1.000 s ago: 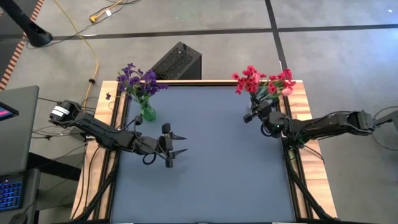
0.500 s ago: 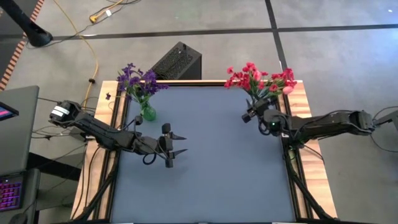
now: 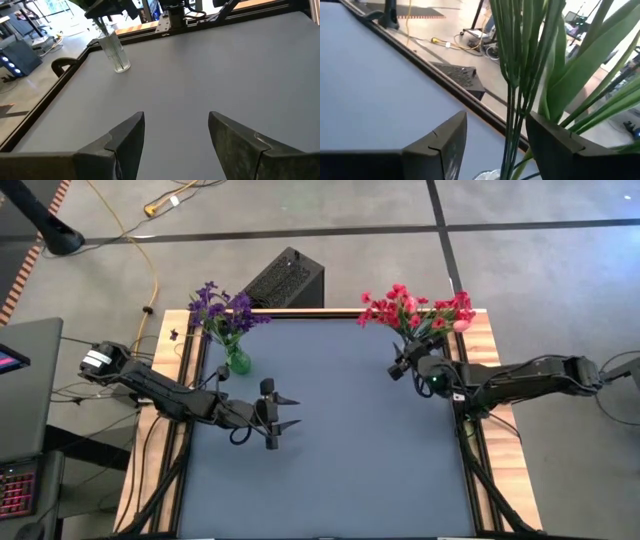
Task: Sort flowers into vase by color
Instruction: Put the red flowers into the transparent vase, then return to Home Position
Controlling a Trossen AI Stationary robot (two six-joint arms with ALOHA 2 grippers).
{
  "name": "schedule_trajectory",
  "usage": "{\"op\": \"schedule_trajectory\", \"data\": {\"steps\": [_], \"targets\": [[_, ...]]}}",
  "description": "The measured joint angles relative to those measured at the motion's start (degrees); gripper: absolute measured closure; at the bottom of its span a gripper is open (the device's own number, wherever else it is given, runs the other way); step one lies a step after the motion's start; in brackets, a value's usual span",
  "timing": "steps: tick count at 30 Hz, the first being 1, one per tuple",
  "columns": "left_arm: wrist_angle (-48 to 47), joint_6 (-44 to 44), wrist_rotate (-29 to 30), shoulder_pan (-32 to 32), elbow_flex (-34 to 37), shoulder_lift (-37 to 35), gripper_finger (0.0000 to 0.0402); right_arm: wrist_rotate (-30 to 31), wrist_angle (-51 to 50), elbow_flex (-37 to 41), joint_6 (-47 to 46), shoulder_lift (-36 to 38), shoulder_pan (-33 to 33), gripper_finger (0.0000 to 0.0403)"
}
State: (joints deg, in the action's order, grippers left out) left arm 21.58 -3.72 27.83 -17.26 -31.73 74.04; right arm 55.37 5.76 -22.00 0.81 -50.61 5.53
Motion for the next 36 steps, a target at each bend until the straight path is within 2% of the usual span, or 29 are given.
{"op": "schedule_trajectory", "data": {"steps": [12,16,24,30,36], "targets": [[0.02,-0.05,0.00,0.00,0.00,0.00,0.0192,-0.36,-21.65,-8.51,-9.40,0.00,-3.00,0.0173],[0.04,-0.07,0.00,0.00,0.00,0.00,0.0192,-5.15,-28.16,-11.42,-11.90,0.00,-3.38,0.0173],[-0.01,-0.53,0.00,0.00,0.00,0.00,0.0192,-20.00,-39.03,-15.95,-16.42,0.00,-3.38,0.0173],[-0.10,-1.56,-0.55,0.00,0.00,-0.02,0.0192,-32.16,-36.47,-16.64,-16.44,0.00,-4.91,0.0173],[0.16,-1.59,-4.82,-0.20,0.05,-3.38,0.0192,-38.15,-22.62,-16.64,-14.16,-0.92,-10.97,0.0173]]}}
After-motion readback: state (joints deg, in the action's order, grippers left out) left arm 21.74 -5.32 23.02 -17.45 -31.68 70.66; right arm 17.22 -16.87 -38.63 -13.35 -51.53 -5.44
